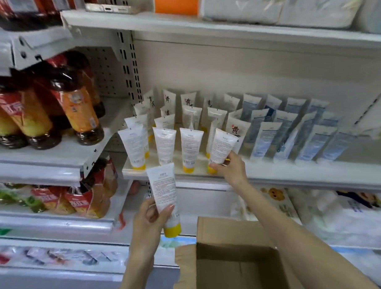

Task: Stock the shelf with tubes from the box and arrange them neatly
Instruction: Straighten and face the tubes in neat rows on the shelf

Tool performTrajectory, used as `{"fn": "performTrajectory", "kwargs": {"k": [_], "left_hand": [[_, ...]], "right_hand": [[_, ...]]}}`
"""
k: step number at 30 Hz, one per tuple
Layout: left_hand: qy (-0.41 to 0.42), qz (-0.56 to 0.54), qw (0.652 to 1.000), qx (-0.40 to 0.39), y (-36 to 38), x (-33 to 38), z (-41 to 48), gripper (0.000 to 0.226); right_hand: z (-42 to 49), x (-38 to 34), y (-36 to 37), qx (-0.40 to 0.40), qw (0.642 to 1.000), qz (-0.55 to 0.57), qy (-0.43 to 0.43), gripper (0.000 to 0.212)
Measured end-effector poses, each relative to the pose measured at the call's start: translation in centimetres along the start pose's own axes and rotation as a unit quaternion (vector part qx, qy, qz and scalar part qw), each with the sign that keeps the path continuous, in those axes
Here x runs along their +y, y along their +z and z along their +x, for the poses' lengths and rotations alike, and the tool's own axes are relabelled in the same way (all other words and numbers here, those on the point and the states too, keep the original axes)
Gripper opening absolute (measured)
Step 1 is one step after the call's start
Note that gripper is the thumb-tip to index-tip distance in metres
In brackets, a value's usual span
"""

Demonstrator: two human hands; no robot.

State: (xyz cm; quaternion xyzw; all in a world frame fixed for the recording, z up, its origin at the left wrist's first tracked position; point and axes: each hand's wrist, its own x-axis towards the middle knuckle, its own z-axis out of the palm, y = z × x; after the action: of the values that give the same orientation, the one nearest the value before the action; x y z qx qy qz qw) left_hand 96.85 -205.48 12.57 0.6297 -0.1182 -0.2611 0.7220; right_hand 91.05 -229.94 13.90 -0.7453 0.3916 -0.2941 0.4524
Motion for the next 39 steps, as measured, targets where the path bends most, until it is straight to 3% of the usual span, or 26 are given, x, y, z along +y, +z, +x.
{"fn": "performTrajectory", "kwargs": {"k": [15,18,21,23,25,30,35,39], "left_hand": [[0.004,0.003,1.0,-0.01,1.8,-1.2,1.1,0.02],[0.002,0.001,1.0,-0.02,2.7,-1.0,1.4,0.022],[0.002,-0.002,0.999,-0.032,4.2,-0.5,1.6,0.02],[0.01,0.001,0.999,-0.046,5.6,-0.1,1.5,0.019],[0.019,0.003,0.998,-0.068,7.2,0.1,1.3,0.019],[0.027,0.045,0.988,-0.147,11.4,0.3,1.1,0.026],[0.029,0.079,0.981,-0.174,13.9,-0.7,1.3,0.029],[0.12,0.181,0.972,-0.092,13.8,-1.5,2.4,0.032]], "right_hand": [[0.5,0.7,0.4,-0.07,0.997,-0.043,0.004,0.056],[-1.2,1.1,-0.9,-0.004,1.0,0.001,0.028,0.049],[-3.8,1.2,-3.5,0.065,0.994,0.081,0.023,0.024],[-5.3,0.6,-5.1,-0.011,0.989,0.137,0.055,0.012],[-6.3,-0.3,-6.3,-0.099,0.975,0.185,0.078,0.015],[-6.4,-2.7,-8.2,-0.161,0.974,0.162,0.017,0.024],[-4.9,-2.9,-9.8,-0.125,0.989,0.08,-0.022,0.029],[-2.6,-2.6,-10.5,-0.023,0.999,0.03,-0.036,0.026]]}}
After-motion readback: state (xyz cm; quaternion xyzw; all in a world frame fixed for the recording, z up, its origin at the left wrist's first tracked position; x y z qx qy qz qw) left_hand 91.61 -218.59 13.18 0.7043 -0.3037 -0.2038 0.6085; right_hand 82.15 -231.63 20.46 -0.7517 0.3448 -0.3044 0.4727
